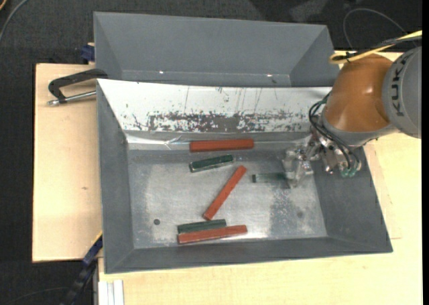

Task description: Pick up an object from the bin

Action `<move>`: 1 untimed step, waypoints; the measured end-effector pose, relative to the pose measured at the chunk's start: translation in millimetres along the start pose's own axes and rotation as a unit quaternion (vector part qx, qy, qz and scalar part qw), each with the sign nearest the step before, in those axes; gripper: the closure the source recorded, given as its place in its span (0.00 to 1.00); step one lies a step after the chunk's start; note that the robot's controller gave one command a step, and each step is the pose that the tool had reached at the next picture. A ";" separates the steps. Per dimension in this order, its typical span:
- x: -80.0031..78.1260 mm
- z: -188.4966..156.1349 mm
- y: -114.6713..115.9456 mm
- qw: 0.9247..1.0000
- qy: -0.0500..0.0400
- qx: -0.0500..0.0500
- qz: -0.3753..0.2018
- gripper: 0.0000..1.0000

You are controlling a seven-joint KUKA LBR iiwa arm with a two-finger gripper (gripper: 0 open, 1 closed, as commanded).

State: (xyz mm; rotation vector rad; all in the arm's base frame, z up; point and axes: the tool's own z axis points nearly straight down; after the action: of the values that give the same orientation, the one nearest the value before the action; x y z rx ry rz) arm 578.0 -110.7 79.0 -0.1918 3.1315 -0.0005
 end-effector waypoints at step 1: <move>10.1 -109.6 27.1 1.000 -0.005 0.001 -0.005 1.00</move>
Offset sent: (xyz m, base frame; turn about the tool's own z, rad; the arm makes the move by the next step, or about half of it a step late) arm -0.0167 0.0247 0.1035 -0.0083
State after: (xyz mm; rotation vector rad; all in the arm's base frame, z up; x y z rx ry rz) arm 564.3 -85.1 188.5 -0.2060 3.1211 -0.0025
